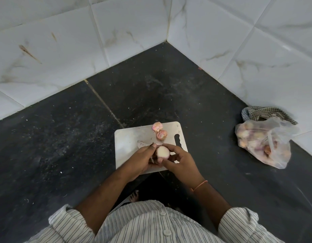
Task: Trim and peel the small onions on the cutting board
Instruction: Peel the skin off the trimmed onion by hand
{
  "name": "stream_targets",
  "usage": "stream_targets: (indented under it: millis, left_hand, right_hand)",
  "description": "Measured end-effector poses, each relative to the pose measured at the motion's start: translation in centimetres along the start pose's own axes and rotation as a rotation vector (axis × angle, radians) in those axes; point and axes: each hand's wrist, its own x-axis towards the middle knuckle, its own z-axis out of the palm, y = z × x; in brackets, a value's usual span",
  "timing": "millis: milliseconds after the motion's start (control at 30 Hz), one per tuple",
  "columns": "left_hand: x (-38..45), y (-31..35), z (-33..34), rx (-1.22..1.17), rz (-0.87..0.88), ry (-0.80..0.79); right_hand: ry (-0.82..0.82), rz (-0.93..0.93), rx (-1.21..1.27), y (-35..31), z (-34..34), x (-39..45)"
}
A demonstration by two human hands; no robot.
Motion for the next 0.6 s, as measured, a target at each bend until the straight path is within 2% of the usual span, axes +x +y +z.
stream_targets:
  millis: [200,333,400,533,600]
  left_hand:
    - [0.5,1.3,-0.8,0.232,0.028,0.182]
    - [2.9,2.0,-1.5,0.545,0.052,0.305]
    - [4.0,2.5,-0.6,0.668,0.071,0.294]
    - [5.8,3.6,2.4,1.015,0.235,0.165]
    - [6.4,3.8,3.5,1.080,0.285,0.137]
  right_hand:
    - [0.064,0.079,0.067,0.7,-0.9,0.3]
    - [0.127,0.123,0.111,1.4,-1.8,0.7]
    - [0.163,0.129,0.138,1.7,-2.3,0.7]
    - [0.204,0.132,0.186,2.2,-3.4,0.5]
    - [0.220,0.138,0.161,2.5,-4.0,0.3]
